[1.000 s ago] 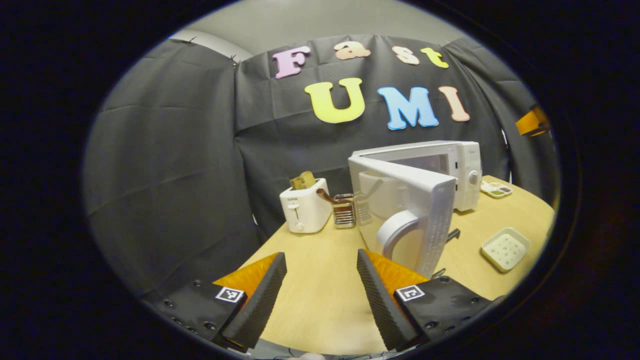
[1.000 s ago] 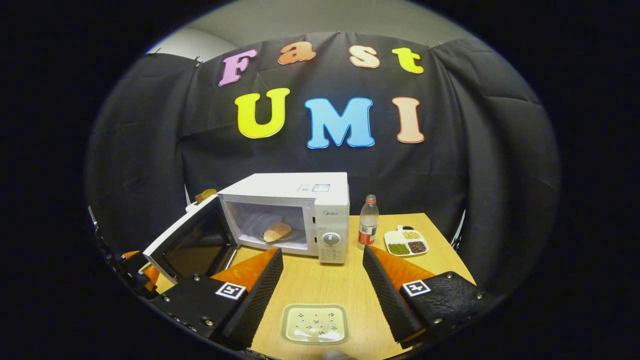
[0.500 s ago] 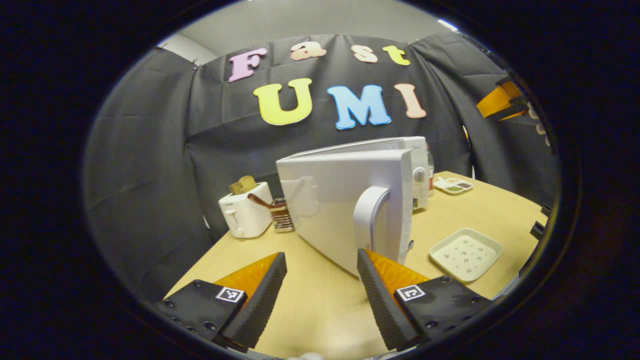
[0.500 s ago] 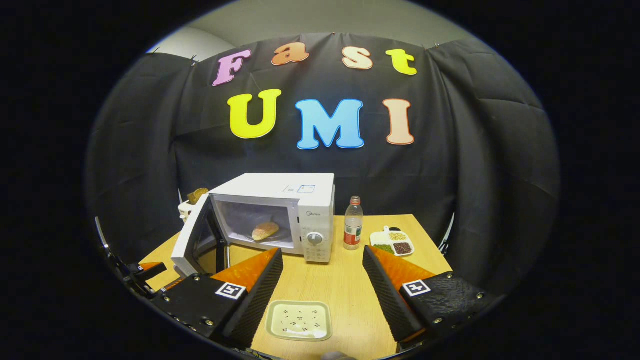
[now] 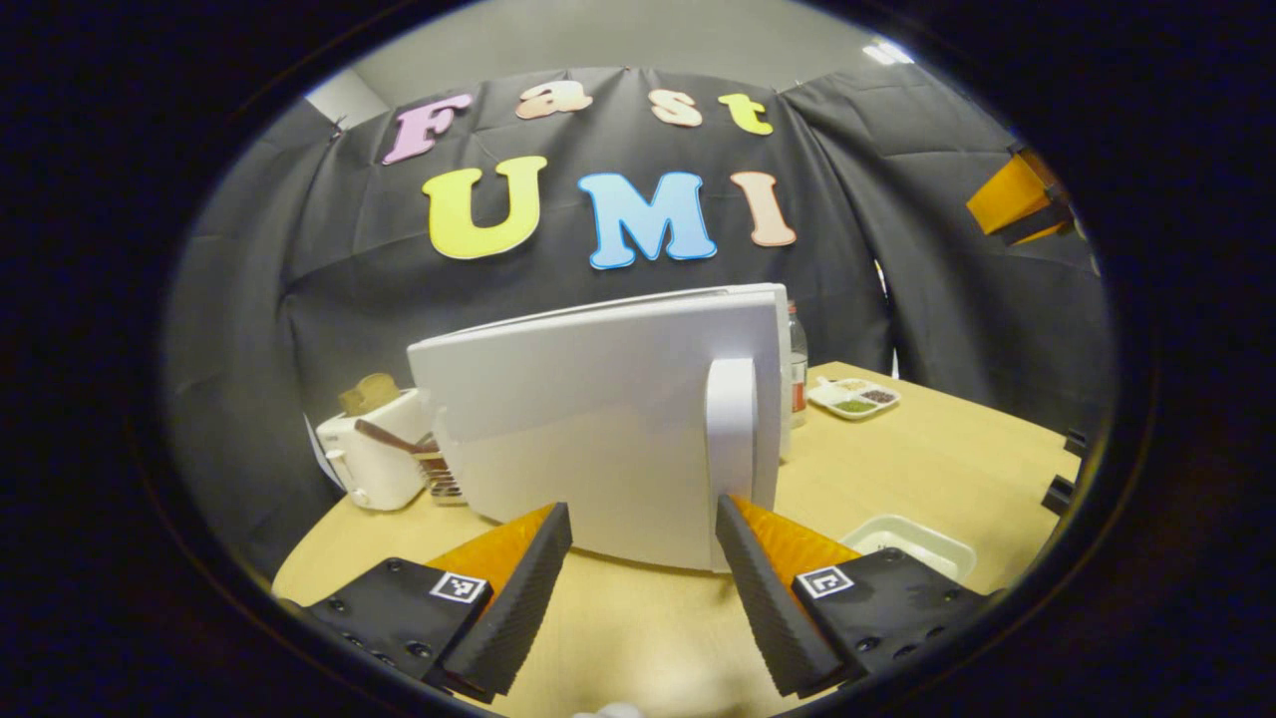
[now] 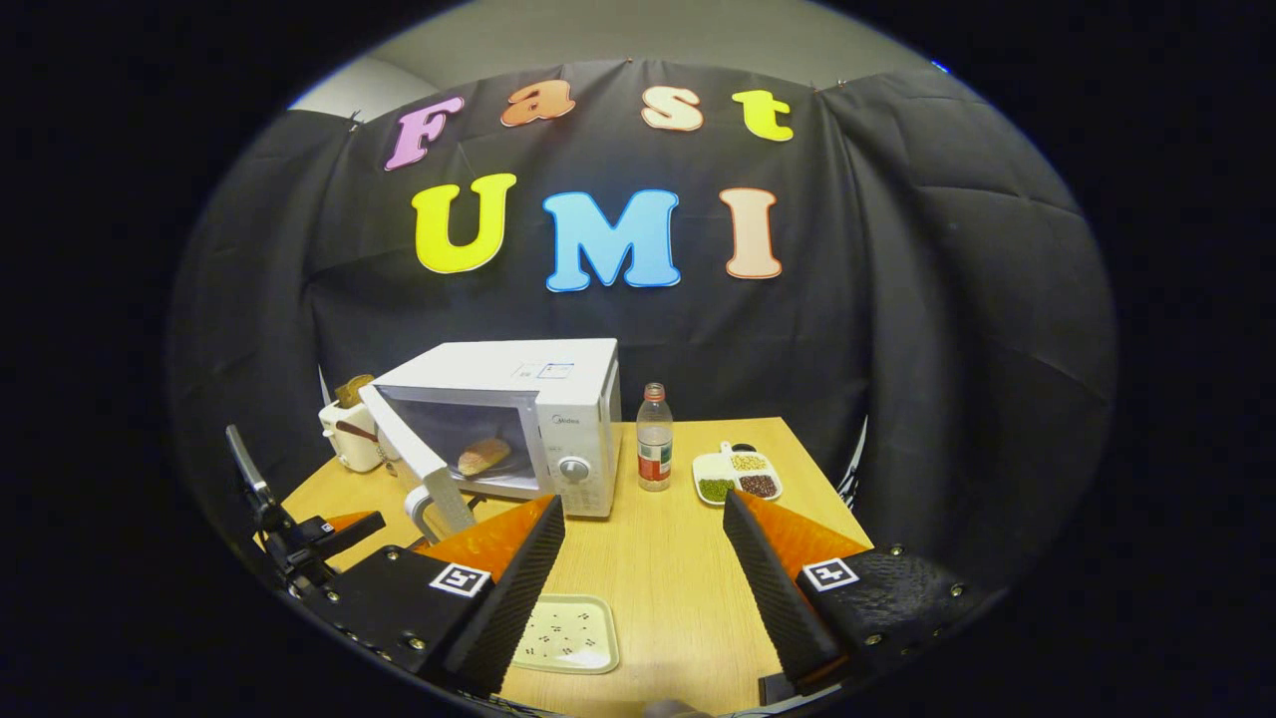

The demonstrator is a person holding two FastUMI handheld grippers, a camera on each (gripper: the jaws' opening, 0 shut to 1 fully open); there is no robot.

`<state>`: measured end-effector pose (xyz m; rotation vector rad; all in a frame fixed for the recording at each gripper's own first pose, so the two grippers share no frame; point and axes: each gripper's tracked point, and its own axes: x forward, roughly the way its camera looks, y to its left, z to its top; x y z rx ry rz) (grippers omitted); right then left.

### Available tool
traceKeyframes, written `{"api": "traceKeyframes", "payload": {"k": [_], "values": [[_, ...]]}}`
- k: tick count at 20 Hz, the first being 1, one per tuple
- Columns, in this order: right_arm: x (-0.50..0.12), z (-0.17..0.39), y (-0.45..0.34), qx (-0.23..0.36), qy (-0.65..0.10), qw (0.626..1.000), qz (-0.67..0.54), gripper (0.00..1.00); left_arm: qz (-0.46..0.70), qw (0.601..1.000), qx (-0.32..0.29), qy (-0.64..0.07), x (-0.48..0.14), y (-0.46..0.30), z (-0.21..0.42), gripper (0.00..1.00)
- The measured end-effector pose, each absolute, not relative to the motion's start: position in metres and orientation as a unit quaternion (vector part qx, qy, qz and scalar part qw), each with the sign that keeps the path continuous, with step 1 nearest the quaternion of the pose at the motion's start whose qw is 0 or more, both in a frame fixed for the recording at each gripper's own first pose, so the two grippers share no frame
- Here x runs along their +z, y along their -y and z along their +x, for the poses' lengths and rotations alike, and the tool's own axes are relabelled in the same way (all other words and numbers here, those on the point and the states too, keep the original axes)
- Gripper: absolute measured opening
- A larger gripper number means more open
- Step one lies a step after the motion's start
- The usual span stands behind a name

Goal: Open the microwave oven with the left hand, put the food in, and close the microwave oven.

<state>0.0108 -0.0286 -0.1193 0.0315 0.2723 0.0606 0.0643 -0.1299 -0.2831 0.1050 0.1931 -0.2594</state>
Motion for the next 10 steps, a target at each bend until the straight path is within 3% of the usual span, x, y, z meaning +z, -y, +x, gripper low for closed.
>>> {"api": "traceKeyframes", "payload": {"k": [1,6,7,10], "values": [[-0.118,0.014,0.032,0.026,-0.134,0.990,0.015,0.98,0.055,0.985,-0.132,-0.099,-0.286,0.137,0.074,0.97],[-0.113,0.026,0.049,0.005,-0.133,0.991,0.016,0.98,0.062,0.984,-0.150,-0.080,-0.280,0.172,0.114,1.00],[-0.112,0.027,0.052,0.000,-0.132,0.991,0.015,0.98,0.063,0.984,-0.148,-0.076,-0.281,0.176,0.120,0.95],[-0.111,0.030,0.060,-0.011,-0.132,0.991,0.006,0.98,0.067,0.985,-0.141,-0.073,-0.277,0.184,0.144,0.94]]}}
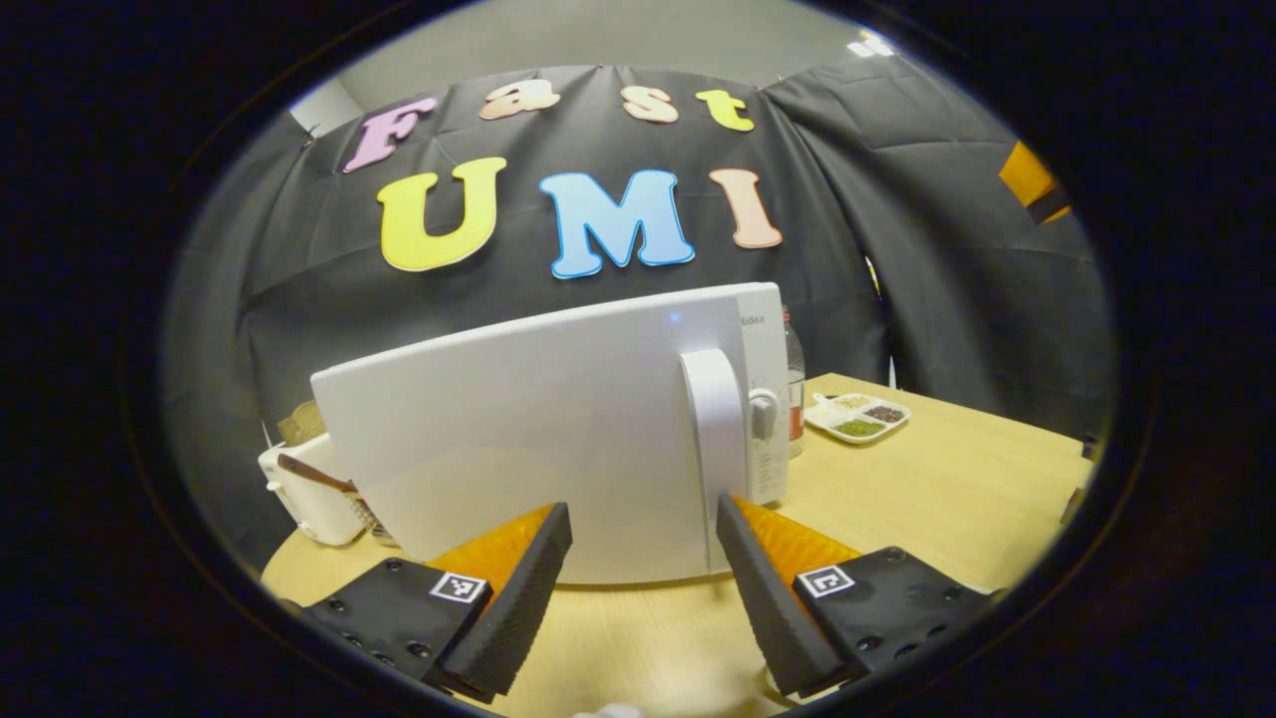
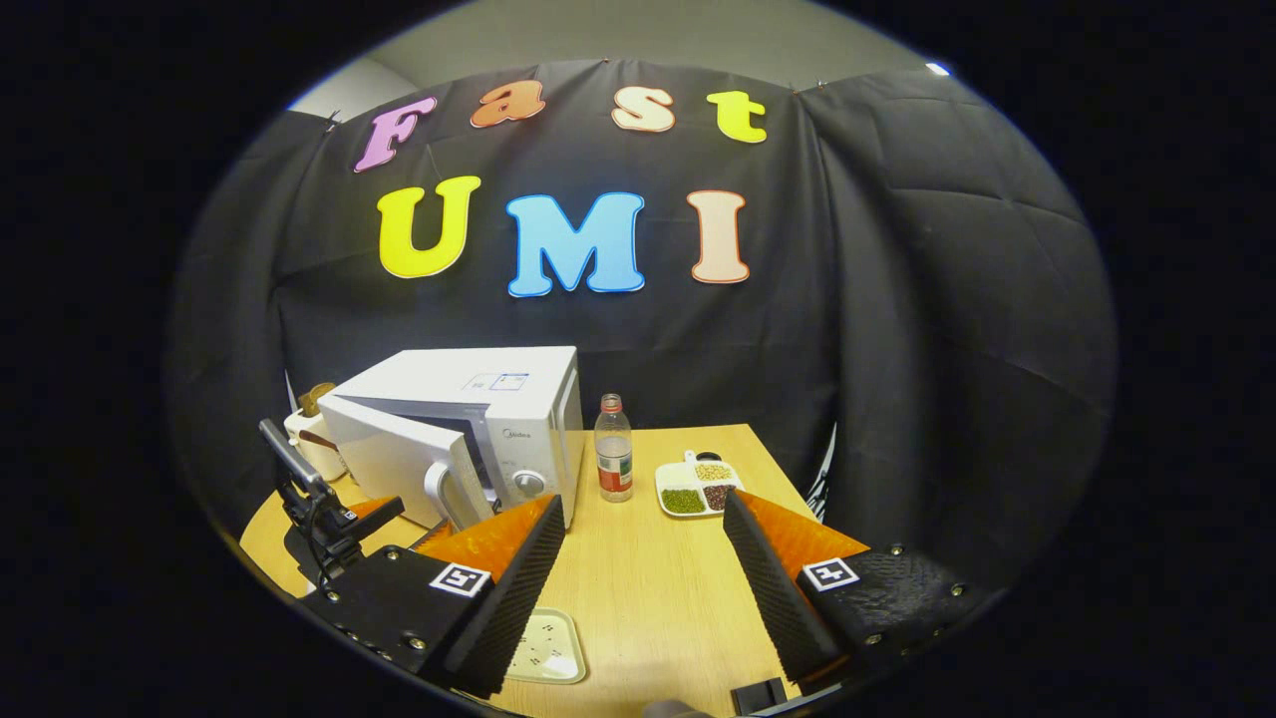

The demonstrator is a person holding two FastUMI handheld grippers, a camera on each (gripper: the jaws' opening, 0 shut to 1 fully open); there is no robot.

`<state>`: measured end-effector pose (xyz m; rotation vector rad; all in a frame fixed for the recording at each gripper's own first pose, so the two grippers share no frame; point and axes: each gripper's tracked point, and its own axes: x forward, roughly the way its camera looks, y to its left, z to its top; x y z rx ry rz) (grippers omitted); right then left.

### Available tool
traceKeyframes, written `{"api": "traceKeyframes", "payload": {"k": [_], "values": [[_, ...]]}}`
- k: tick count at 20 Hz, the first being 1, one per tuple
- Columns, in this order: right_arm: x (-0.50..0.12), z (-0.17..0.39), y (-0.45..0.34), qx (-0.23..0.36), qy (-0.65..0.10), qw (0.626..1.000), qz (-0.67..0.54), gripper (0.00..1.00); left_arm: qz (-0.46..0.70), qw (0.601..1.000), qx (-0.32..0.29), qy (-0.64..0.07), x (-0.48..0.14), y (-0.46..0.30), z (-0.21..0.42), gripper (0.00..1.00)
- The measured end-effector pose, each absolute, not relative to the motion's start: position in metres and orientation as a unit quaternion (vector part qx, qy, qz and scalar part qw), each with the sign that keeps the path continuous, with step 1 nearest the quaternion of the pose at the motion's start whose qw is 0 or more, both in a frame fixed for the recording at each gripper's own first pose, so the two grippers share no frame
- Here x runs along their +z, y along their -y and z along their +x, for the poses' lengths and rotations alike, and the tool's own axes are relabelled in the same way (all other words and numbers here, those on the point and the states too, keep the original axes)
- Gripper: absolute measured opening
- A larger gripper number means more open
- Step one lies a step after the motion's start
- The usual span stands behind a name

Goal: Open the microwave oven with the left hand, put the food in, and close the microwave oven.

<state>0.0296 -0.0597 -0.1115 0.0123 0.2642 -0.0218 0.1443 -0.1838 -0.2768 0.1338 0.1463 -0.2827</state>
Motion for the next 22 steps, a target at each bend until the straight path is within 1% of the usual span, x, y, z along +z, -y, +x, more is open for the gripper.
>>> {"api": "traceKeyframes", "payload": {"k": [1,2,3,4,5,6,7,8,10,13,15,22], "values": [[-0.113,0.029,0.061,-0.013,-0.135,0.991,0.004,0.98,0.067,0.986,-0.138,-0.072,-0.277,0.185,0.150,1.00],[-0.114,0.029,0.062,-0.013,-0.135,0.991,0.005,0.98,0.066,0.986,-0.133,-0.072,-0.278,0.186,0.157,0.94],[-0.114,0.029,0.063,-0.017,-0.137,0.990,0.007,0.98,0.063,0.987,-0.126,-0.075,-0.279,0.187,0.163,1.00],[-0.119,0.029,0.064,-0.019,-0.142,0.990,0.007,0.98,0.060,0.988,-0.118,-0.079,-0.279,0.186,0.168,0.97],[-0.121,0.029,0.064,-0.020,-0.146,0.989,0.007,0.98,0.052,0.989,-0.110,-0.079,-0.278,0.185,0.175,1.00],[-0.123,0.029,0.064,-0.021,-0.148,0.989,0.006,0.98,0.045,0.991,-0.104,-0.077,-0.275,0.185,0.180,0.98],[-0.124,0.028,0.062,-0.020,-0.151,0.988,0.006,0.98,0.043,0.991,-0.099,-0.075,-0.274,0.185,0.185,1.00],[-0.125,0.027,0.061,-0.019,-0.153,0.988,0.006,0.98,0.045,0.992,-0.094,-0.074,-0.272,0.182,0.191,0.95],[-0.127,0.026,0.059,-0.016,-0.155,0.988,0.008,0.98,0.045,0.992,-0.092,-0.073,-0.268,0.182,0.200,1.00],[-0.127,0.025,0.060,-0.017,-0.155,0.988,0.009,0.98,0.058,0.992,-0.086,-0.067,-0.264,0.179,0.213,0.94],[-0.129,0.024,0.059,-0.017,-0.159,0.987,0.013,0.98,0.051,0.993,-0.079,-0.070,-0.263,0.177,0.213,0.94],[-0.138,0.025,0.053,-0.008,-0.172,0.985,0.014,0.98,0.052,0.992,-0.083,-0.079,-0.273,0.182,0.205,0.95]]}}
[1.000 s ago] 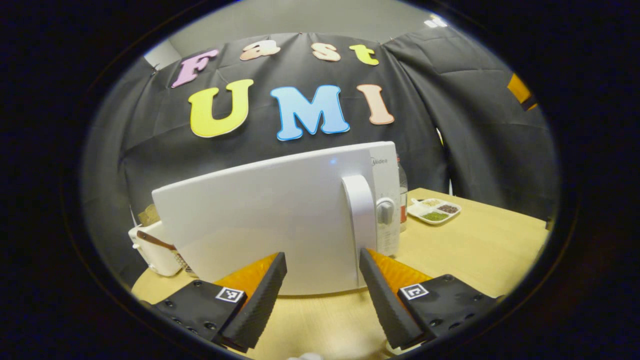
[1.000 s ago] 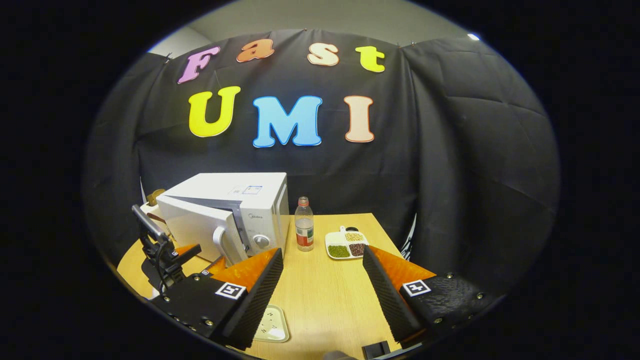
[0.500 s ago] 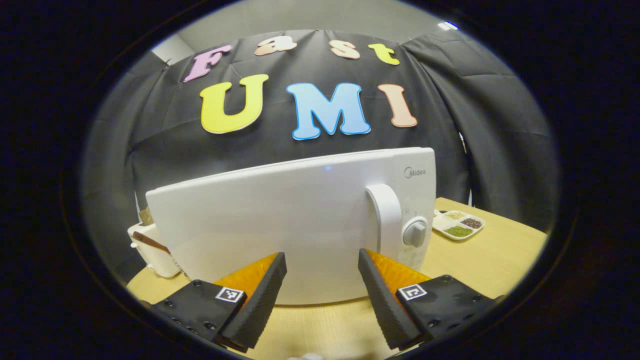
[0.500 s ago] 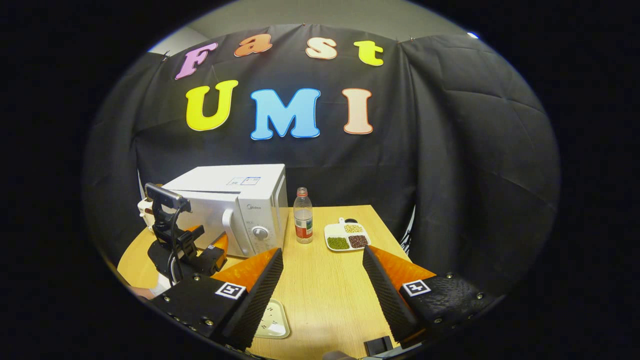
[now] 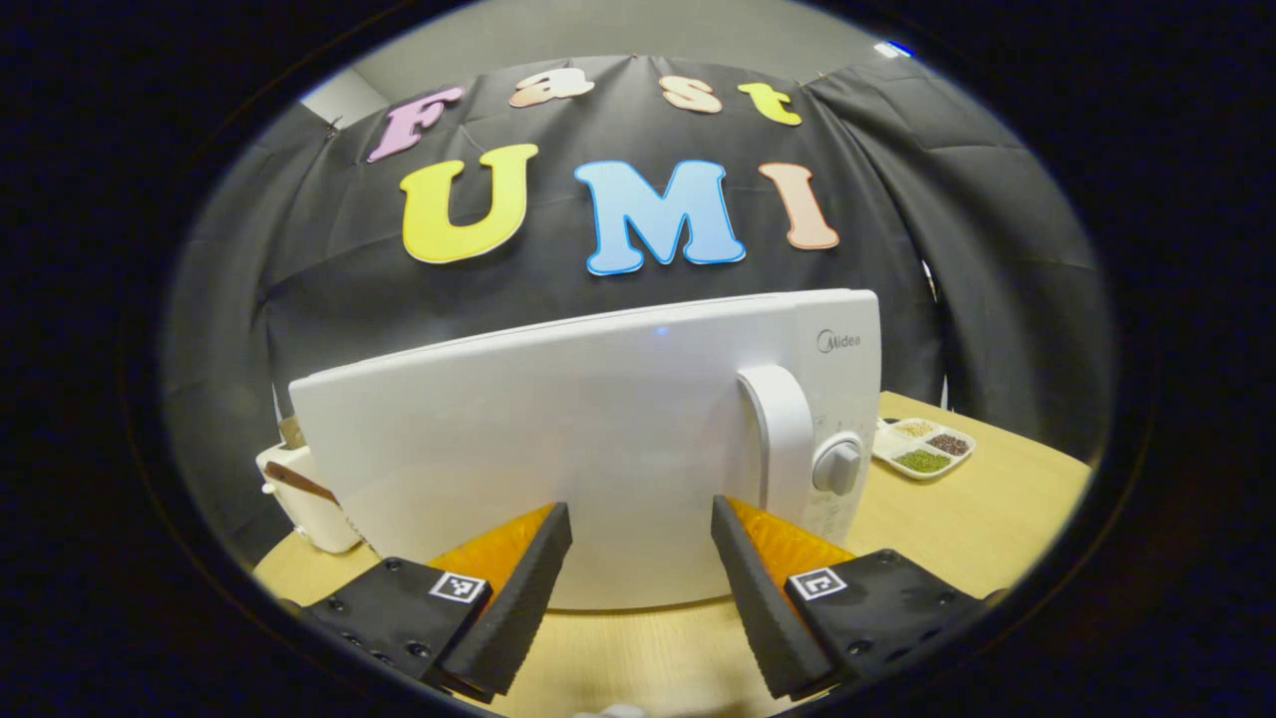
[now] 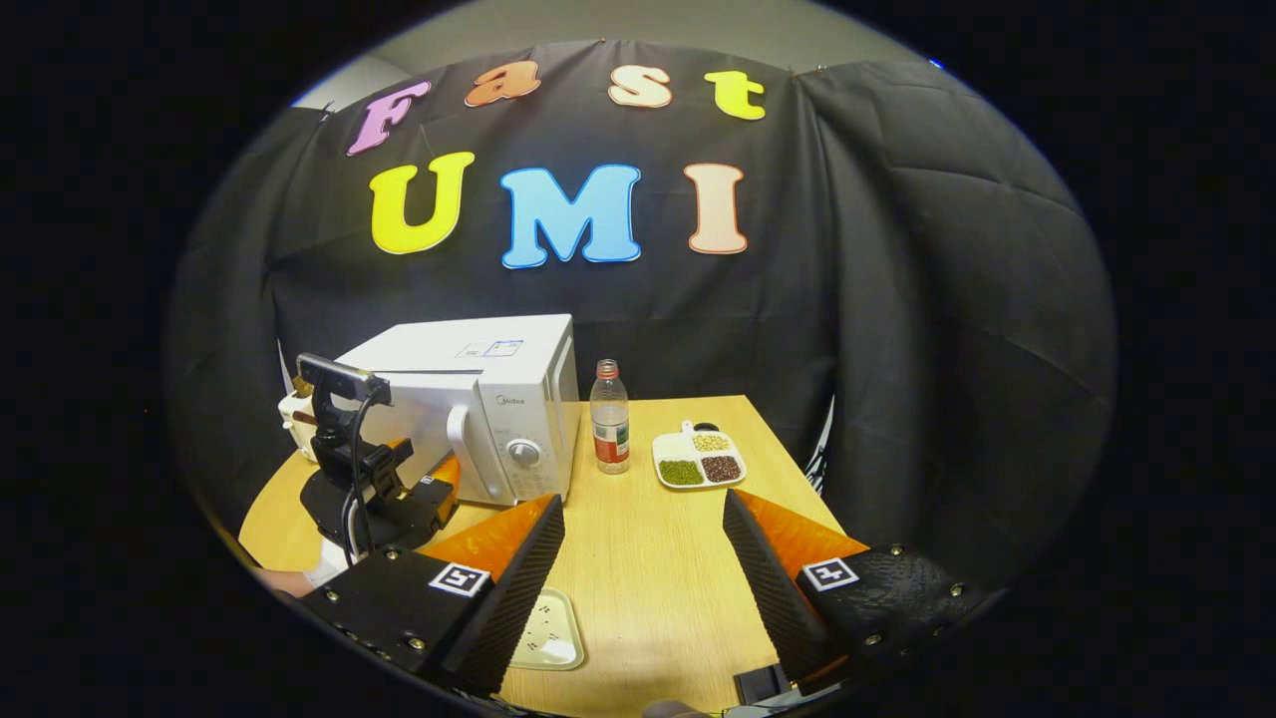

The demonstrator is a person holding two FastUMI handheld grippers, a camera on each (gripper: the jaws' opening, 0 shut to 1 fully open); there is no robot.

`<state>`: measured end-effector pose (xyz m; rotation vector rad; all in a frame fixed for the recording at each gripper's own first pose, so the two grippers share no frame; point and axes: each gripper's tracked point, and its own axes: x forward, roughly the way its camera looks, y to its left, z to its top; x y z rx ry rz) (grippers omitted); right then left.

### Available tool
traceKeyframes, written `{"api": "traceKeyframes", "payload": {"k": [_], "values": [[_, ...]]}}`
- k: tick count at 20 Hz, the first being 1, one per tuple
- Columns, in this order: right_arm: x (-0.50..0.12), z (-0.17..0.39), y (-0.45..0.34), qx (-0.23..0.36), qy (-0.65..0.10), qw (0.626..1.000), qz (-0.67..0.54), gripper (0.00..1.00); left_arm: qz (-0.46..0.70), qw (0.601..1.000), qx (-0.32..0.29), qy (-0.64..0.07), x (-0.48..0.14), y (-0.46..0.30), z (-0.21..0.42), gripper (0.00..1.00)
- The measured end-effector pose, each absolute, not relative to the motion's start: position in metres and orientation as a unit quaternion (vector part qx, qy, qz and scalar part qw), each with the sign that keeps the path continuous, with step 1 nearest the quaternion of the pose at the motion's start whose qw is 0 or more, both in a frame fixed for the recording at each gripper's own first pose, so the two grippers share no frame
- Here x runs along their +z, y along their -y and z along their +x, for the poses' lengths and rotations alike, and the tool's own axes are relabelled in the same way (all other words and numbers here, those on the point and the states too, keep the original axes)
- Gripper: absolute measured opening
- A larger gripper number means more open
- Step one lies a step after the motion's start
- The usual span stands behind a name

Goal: Open the microwave oven with the left hand, put the food in, and close the microwave oven.

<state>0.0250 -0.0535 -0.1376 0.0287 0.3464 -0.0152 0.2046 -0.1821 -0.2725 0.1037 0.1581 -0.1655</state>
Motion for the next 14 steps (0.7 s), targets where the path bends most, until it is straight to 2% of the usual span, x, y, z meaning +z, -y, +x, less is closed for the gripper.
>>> {"api": "traceKeyframes", "payload": {"k": [11,12,14], "values": [[-0.147,0.028,0.053,-0.004,-0.184,0.983,0.028,0.98,0.055,0.994,-0.052,-0.077,-0.270,0.180,0.226,0.92],[-0.148,0.028,0.052,-0.003,-0.186,0.982,0.028,0.98,0.054,0.993,-0.038,-0.100,-0.274,0.179,0.230,0.93],[-0.146,0.028,0.049,0.003,-0.187,0.982,0.029,0.98,0.043,0.993,-0.046,-0.097,-0.276,0.182,0.223,0.96]]}}
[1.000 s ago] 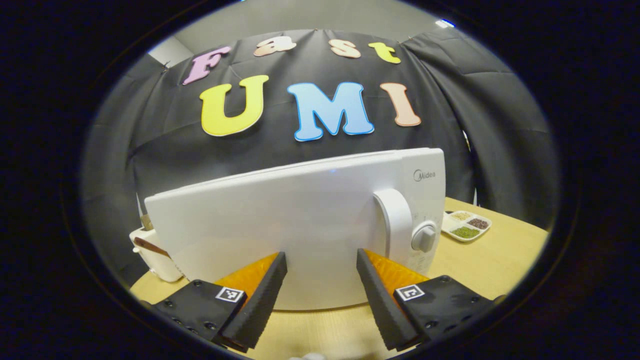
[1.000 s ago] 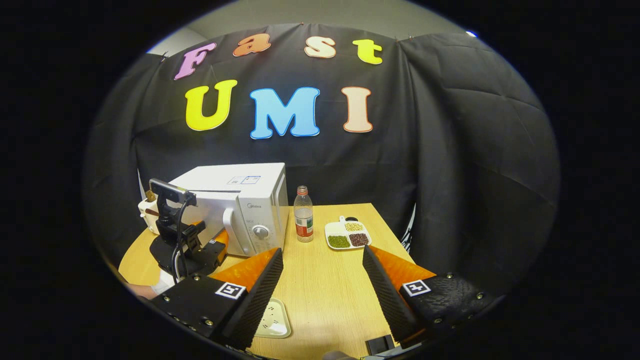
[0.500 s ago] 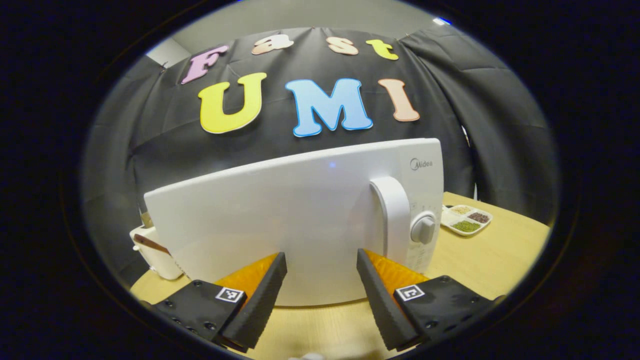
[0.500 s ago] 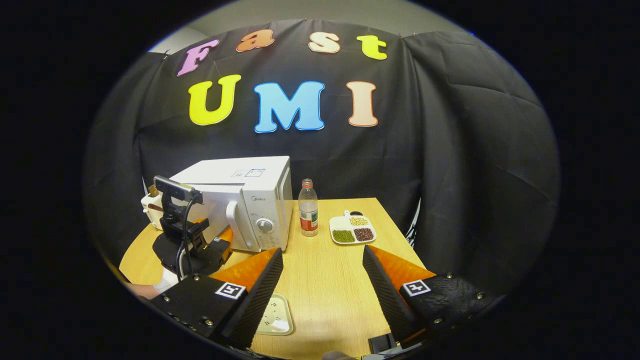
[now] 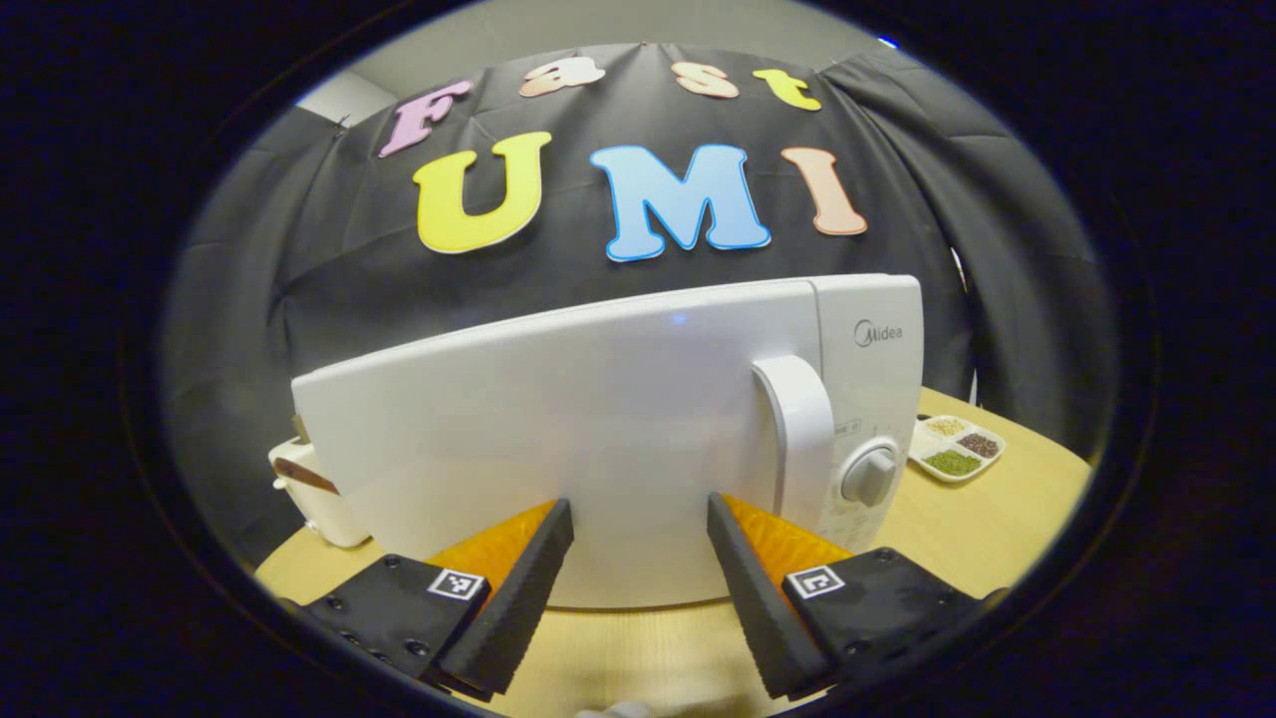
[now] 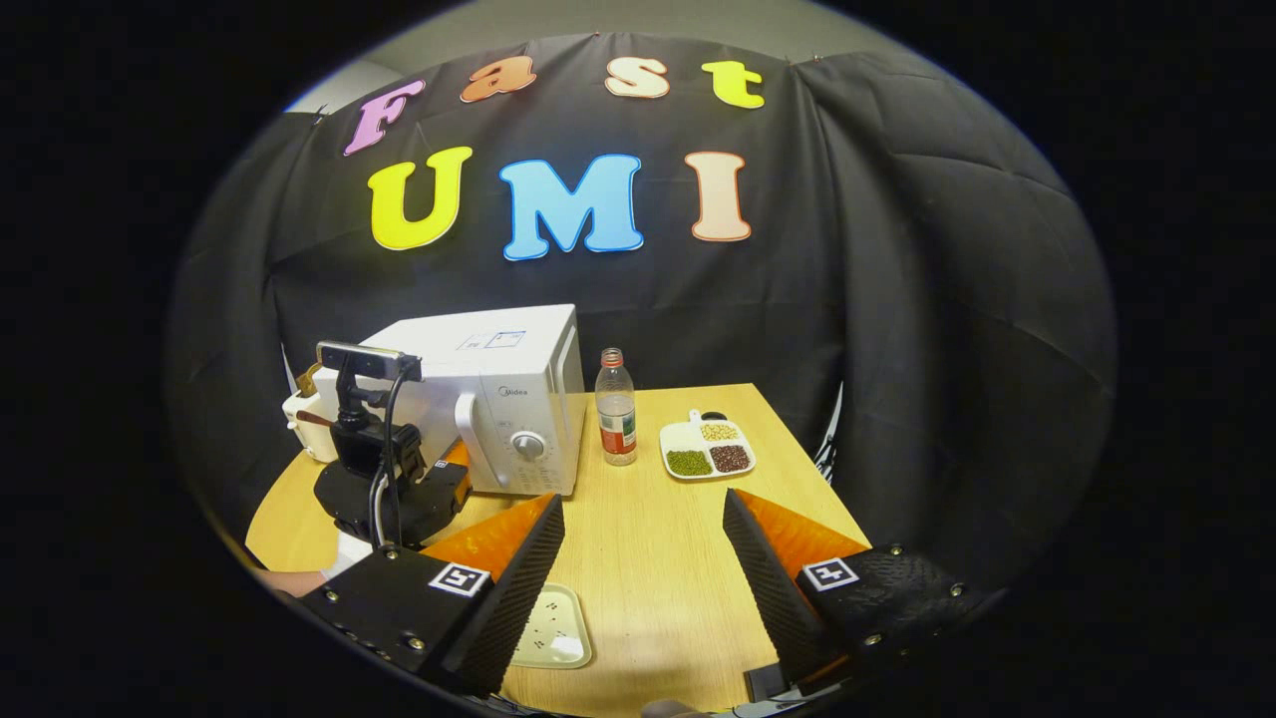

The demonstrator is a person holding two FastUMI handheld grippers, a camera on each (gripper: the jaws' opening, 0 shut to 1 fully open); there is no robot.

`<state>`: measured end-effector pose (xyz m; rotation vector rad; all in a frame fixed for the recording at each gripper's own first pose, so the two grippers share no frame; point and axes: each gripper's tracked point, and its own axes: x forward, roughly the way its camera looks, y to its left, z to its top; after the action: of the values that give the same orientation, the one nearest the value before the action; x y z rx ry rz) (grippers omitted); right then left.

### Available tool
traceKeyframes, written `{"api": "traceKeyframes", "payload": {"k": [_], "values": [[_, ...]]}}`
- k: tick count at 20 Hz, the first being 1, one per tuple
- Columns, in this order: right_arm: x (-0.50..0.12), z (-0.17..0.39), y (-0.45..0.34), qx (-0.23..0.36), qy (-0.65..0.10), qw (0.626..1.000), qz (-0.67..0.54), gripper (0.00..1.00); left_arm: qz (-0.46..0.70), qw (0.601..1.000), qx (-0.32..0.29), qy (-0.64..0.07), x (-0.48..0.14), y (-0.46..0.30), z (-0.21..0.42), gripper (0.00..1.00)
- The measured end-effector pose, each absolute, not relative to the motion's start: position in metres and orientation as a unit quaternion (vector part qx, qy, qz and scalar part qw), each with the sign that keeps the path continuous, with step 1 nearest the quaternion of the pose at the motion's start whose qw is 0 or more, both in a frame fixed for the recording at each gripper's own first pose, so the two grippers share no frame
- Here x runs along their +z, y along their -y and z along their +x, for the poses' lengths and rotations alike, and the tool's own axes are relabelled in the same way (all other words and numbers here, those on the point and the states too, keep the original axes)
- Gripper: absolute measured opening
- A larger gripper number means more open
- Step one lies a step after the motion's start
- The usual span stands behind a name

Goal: Open the microwave oven with the left hand, put the food in, and close the microwave oven.

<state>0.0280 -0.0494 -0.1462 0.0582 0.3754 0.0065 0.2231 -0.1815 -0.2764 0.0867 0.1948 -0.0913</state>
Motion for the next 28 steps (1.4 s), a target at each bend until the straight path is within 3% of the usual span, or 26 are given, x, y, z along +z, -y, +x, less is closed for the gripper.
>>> {"api": "traceKeyframes", "payload": {"k": [1,6,12,21,23,24,25,28], "values": [[-0.145,0.028,0.049,0.004,-0.185,0.982,0.029,0.98,0.042,0.992,-0.050,-0.106,-0.279,0.180,0.220,0.91],[-0.133,0.028,0.048,0.010,-0.168,0.985,0.023,0.98,0.049,0.992,-0.065,-0.095,-0.256,0.172,0.189,0.96],[-0.099,0.025,0.040,0.031,-0.133,0.990,0.022,0.98,0.044,0.995,-0.075,-0.058,-0.173,0.142,0.113,0.94],[-0.050,0.012,0.033,0.044,-0.075,0.996,0.025,0.98,0.008,0.999,-0.036,0.010,-0.025,0.063,0.017,0.95],[-0.043,0.009,0.031,0.039,-0.067,0.997,0.027,0.98,0.000,1.000,-0.018,0.006,-0.008,0.045,0.005,0.95],[-0.040,0.009,0.029,0.039,-0.061,0.997,0.027,0.93,0.001,1.000,-0.010,0.006,-0.002,0.035,0.000,0.95],[-0.039,0.008,0.029,0.036,-0.060,0.997,0.026,0.98,-0.004,1.000,-0.008,0.010,0.006,0.032,-0.002,0.95],[-0.034,0.007,0.030,0.026,-0.054,0.998,0.029,0.98,-0.007,1.000,-0.012,0.012,0.014,0.027,-0.012,0.94]]}}
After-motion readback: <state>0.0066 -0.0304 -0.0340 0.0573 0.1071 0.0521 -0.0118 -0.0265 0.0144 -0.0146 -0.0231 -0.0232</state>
